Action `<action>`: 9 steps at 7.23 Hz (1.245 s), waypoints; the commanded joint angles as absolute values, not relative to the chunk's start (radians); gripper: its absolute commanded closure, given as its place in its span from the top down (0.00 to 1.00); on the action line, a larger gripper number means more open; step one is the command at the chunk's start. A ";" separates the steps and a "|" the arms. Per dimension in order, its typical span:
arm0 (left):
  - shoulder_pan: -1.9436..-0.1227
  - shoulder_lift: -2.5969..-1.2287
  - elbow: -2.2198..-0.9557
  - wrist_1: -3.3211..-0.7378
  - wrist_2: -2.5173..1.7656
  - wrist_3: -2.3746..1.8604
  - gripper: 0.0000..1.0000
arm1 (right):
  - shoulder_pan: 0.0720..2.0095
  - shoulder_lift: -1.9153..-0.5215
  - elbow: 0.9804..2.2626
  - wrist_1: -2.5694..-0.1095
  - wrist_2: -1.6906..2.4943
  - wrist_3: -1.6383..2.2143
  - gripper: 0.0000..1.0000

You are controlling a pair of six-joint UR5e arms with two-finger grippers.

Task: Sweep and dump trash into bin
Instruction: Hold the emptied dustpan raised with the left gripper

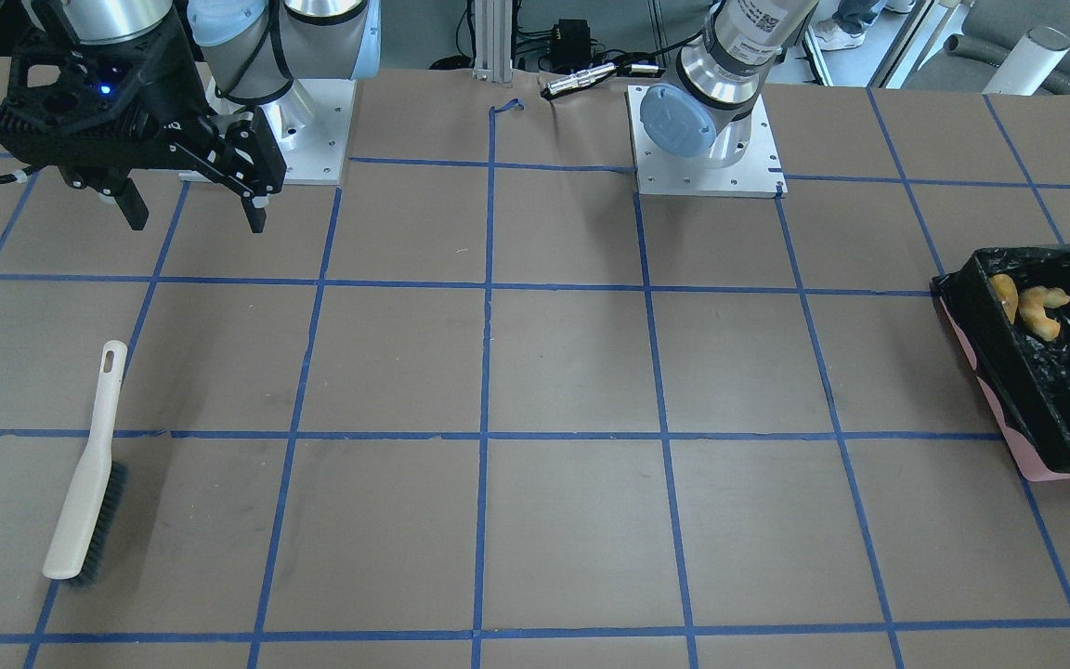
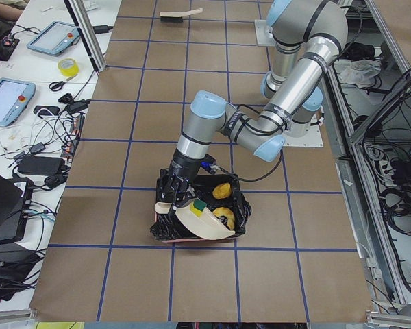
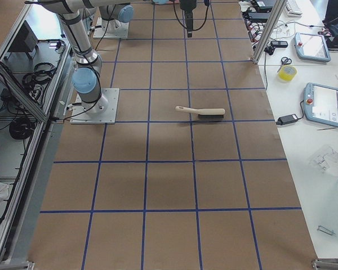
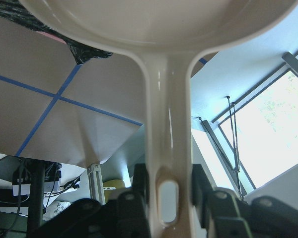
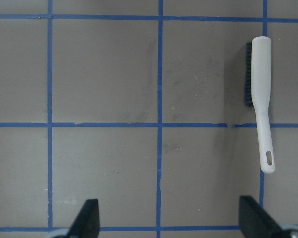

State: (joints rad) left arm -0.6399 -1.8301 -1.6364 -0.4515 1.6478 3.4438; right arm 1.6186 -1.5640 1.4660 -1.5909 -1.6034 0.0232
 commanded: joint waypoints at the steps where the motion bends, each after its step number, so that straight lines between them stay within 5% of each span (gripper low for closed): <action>1: -0.637 -1.749 -1.794 -0.326 1.649 3.444 0.01 | 1.609 -1.595 1.552 -1.647 -1.600 -0.047 0.95; 9: -0.627 -1.684 -2.000 0.093 1.690 3.442 0.00 | 1.551 -1.608 1.543 -1.638 -1.535 -0.081 1.00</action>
State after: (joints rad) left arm -0.6270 -1.6877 -1.9800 0.0285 1.6721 3.4422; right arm 1.5505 -1.6072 1.5427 -1.6380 -1.5366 -0.0848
